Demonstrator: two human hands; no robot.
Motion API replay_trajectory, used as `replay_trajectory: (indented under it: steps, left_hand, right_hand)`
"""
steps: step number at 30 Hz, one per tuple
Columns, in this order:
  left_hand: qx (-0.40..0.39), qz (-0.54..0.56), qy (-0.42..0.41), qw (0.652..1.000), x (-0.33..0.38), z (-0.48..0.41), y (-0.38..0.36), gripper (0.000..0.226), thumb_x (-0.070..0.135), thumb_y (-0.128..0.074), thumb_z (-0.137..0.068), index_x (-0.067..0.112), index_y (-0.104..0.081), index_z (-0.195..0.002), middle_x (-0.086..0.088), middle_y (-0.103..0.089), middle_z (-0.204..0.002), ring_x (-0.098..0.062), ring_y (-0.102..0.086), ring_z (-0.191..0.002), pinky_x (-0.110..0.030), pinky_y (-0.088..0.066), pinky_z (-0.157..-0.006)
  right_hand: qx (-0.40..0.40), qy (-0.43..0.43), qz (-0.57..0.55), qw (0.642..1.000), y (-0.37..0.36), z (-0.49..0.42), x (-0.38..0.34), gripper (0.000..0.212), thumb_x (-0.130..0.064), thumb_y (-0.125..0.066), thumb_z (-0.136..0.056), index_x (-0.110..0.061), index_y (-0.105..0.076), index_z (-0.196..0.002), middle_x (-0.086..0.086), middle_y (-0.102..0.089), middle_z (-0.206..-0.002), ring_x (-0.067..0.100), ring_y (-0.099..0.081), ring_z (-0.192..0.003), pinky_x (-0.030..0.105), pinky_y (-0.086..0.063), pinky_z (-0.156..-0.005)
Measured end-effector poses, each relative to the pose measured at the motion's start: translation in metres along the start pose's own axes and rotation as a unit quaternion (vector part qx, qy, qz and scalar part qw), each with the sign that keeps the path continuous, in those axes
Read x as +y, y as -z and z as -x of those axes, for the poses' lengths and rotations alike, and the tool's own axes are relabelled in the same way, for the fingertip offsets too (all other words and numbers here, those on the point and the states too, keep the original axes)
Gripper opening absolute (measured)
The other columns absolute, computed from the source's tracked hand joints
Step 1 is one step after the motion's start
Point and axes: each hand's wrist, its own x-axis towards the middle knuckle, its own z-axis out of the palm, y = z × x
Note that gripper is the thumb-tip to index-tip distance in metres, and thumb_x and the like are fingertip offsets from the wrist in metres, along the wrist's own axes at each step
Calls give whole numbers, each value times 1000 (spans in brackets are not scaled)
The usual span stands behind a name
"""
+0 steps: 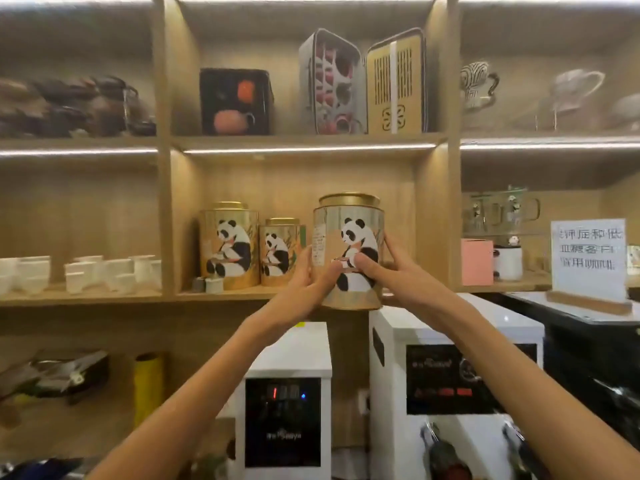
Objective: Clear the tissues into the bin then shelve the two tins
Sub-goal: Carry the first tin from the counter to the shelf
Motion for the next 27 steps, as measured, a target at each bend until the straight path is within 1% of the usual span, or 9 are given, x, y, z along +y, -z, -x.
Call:
replay_trajectory:
  steps: [2,3,5,7,10,15,21,24,27]
  left_hand:
    - [-1,-35,30,999,-15,-56,8,94,71,-56,-80,42,0,-150,2,-39,-149,-20,-43,-133,-37,-36,-109]
    - [-2,-45,41,998,-23,-82,12,100,70,-59,-79,40,3,-151,0,-41,-146,-24,-41,-135,-43,-30,-114]
    - [-4,-57,49,997,-44,-133,21,102,61,-64,-80,36,3,-153,-5,-46,-143,-27,-43,-134,-48,-28,-115]
    - [-6,-69,60,996,-64,-176,28,97,51,-67,-84,35,-1,-153,-8,-43,-148,-26,-44,-133,-47,-33,-113]
    - [-20,-67,60,996,-96,-231,29,79,38,-63,-91,29,-13,-151,-7,-45,-148,-24,-47,-131,-43,-37,-111]
    - [-15,-63,81,995,-155,-307,19,72,34,-60,-94,21,-17,-151,-3,-44,-148,-23,-44,-133,-29,-38,-94]
    - [-16,-40,113,993,-207,-364,1,72,30,-65,-91,21,-23,-149,-5,-52,-139,-17,-54,-116,-35,-47,-97]
    - [-12,-32,116,993,-220,-382,-12,75,30,-64,-92,20,-18,-150,-6,-46,-146,-16,-48,-121,-35,-40,-102]
    - [-17,-45,117,992,-231,-392,-26,78,34,-65,-91,21,-17,-151,-6,-42,-149,-20,-46,-129,-40,-39,-110]
  right_hand:
    - [12,3,15,1000,21,-49,16,74,-36,-67,-88,-46,-19,-144,-15,-62,-115,-3,-68,-82,17,-56,-63]
    - [16,0,26,1000,29,-74,25,84,-35,-69,-87,-42,-13,-149,-9,-60,-122,1,-66,-87,20,-56,-70]
    - [16,-22,35,999,44,-125,48,100,-37,-73,-84,-42,-2,-153,3,-53,-141,17,-61,-110,42,-49,-92]
    - [5,-53,37,998,58,-173,73,103,-37,-75,-82,-42,-2,-153,4,-50,-145,27,-54,-124,52,-43,-101]
    - [-25,-82,34,996,72,-233,106,93,-33,-75,-82,-42,-14,-152,2,-54,-133,20,-58,-111,47,-49,-91]
    - [-20,-136,1,991,91,-298,160,94,-25,-72,-86,-38,-7,-154,11,-36,-154,34,-40,-136,51,-39,-103]
    - [-4,-137,2,991,110,-337,223,81,-24,-66,-91,-32,-14,-153,8,-42,-148,27,-48,-125,41,-42,-97]
    - [-19,-124,-8,992,129,-353,244,81,-24,-68,-90,-31,-17,-153,1,-50,-128,11,-56,-99,27,-49,-78]
    - [-29,-121,-9,992,145,-361,260,86,-24,-71,-88,-30,-17,-155,2,-49,-132,17,-54,-107,29,-47,-84]
